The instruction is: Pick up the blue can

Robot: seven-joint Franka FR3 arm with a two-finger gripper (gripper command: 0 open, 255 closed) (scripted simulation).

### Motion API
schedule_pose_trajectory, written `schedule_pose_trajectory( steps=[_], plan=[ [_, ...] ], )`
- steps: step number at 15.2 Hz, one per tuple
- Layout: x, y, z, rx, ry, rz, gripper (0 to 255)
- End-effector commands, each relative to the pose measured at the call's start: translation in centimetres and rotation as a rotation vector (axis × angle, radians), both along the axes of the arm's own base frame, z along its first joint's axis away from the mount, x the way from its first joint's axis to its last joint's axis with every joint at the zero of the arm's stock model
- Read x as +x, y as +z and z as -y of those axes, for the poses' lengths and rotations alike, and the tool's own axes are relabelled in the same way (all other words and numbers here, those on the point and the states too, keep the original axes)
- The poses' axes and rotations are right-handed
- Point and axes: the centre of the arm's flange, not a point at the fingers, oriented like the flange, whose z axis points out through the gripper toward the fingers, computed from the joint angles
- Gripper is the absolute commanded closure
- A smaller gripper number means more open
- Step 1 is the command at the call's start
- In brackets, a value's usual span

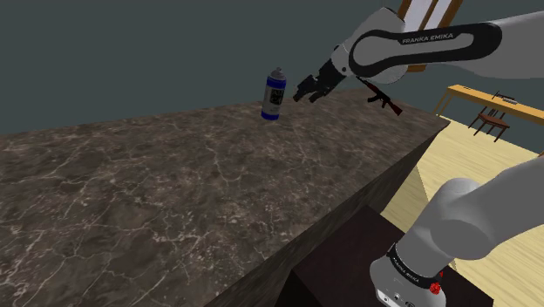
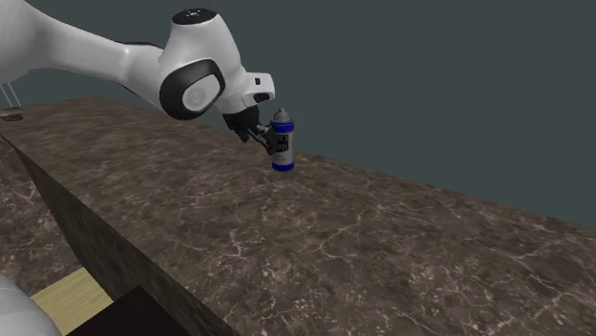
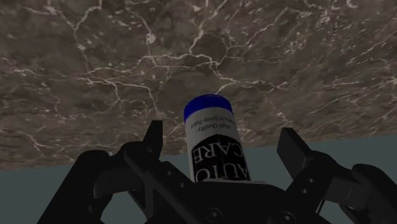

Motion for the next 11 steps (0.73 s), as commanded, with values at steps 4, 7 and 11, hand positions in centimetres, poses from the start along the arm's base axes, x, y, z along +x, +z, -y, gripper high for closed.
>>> schedule_pose_trajectory(
  steps=[4, 7, 11],
  plan=[
    [3.7, 1.1, 0.1, 0.074, -0.01, 0.177, 0],
    [5.9, 2.0, 0.1, 0.117, -0.015, 0.279, 0],
    [8.7, 3.6, 0.3, 0.176, -0.022, 0.416, 0]
  ],
)
